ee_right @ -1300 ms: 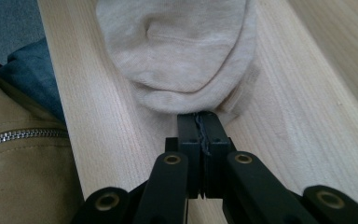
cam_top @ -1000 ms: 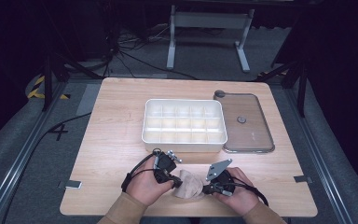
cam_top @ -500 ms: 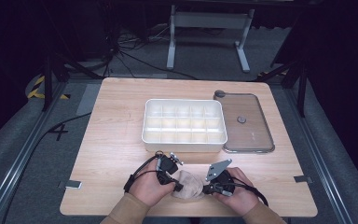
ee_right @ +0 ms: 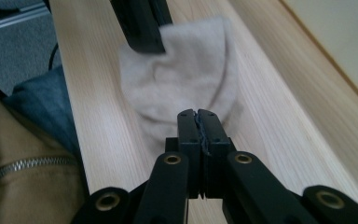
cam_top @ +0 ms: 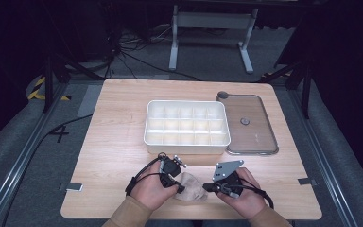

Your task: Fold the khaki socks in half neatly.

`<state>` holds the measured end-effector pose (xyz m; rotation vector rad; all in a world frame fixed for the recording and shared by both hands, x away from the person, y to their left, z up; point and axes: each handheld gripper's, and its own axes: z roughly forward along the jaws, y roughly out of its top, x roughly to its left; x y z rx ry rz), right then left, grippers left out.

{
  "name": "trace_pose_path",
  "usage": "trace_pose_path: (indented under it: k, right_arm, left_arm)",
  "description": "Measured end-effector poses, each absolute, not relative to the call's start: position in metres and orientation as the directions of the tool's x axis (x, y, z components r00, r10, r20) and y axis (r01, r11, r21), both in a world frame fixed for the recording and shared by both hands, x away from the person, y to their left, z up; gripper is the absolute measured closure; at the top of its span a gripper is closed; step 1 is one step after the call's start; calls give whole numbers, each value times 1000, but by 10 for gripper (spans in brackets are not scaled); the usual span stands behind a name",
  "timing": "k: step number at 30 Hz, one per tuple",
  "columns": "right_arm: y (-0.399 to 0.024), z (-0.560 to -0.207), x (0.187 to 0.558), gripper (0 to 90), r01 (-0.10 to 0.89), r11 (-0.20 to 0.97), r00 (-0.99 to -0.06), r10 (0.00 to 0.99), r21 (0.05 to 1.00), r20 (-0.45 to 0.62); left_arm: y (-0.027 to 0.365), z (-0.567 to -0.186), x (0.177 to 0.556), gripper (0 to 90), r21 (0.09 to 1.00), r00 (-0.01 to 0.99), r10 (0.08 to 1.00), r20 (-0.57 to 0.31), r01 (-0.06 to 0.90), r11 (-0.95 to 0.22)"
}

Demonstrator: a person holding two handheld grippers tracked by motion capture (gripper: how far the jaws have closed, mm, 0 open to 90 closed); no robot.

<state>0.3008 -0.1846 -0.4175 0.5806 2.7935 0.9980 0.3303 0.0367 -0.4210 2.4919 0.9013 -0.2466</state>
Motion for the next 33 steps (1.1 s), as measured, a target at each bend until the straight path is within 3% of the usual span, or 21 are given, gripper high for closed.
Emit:
trace_pose_path:
  k: [8, 14, 33]
  right_arm:
    - [-175, -429, 300, 896, 291, 667, -919, 395, 686, 5]
    - [-169, -443, 302, 896, 306, 698, -920, 393, 648, 12]
    - [-164, -451, 302, 896, 316, 682, -917, 398, 659, 28]
  left_arm:
    - [35, -419, 329, 824, 371, 771, 548, -324, 637, -676]
    - [33, -417, 327, 824, 391, 781, 532, -328, 624, -676]
    - [12, -416, 318, 830, 462, 821, 472, -320, 570, -679]
